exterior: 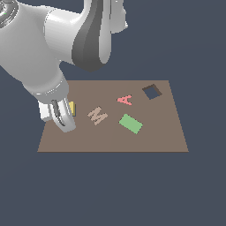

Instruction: Insert a designated object into the corresponding slot on a board.

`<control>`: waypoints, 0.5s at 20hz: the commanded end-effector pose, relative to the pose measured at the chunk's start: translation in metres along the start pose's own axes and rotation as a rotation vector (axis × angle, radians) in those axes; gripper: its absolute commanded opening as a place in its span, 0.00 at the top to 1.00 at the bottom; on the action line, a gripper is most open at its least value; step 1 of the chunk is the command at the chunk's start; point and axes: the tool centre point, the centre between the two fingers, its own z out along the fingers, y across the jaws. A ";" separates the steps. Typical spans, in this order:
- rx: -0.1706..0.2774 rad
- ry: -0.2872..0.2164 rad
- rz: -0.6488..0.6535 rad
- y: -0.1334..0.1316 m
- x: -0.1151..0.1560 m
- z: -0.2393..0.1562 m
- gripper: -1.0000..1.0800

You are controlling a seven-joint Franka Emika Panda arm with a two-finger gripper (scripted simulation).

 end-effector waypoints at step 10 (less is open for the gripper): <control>0.000 0.000 0.003 0.001 -0.001 0.008 0.04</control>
